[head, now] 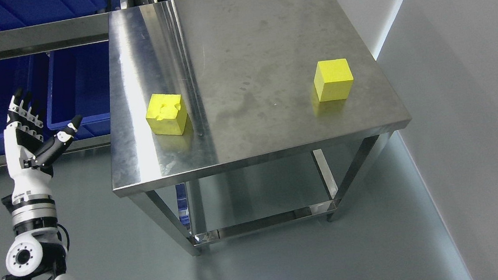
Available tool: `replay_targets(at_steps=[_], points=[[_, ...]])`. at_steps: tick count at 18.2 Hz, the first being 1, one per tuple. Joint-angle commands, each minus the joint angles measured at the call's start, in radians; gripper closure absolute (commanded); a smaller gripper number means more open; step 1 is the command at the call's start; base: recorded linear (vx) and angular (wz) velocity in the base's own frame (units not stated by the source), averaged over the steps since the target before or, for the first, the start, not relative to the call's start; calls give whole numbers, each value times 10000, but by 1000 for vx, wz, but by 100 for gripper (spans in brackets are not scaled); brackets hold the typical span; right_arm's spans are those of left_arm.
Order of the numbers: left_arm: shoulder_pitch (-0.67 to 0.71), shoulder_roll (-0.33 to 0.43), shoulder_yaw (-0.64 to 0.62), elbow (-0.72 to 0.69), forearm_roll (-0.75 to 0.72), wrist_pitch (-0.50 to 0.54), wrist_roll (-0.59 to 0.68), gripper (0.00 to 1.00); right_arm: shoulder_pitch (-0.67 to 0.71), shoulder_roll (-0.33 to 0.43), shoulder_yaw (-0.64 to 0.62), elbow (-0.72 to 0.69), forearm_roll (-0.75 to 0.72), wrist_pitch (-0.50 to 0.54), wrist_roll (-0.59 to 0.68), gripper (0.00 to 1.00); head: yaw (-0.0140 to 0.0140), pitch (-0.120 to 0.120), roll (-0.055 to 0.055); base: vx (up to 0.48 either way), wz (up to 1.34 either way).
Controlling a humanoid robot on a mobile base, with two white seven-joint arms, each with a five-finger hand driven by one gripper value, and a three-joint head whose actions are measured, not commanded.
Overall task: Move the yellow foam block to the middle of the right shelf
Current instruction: 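Reach the left hand toward the yellow foam cube nearer the robot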
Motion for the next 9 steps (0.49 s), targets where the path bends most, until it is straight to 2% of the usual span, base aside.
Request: replay_targets(at_steps=[1,5,9], points=[[104,165,14,-63,5,-4,0,0,-16,-175,0,-175,0,5,7,0,0,0,0,0,0],[104,393,14,-63,5,-80,-45,0,-16,-175,0,-175,0,5,7,0,0,0,0,0,0],[165,869,151,-48,-11,-1154,-1912,0,-16,-175,0,-175,0,5,7,0,0,0,0,0,0]])
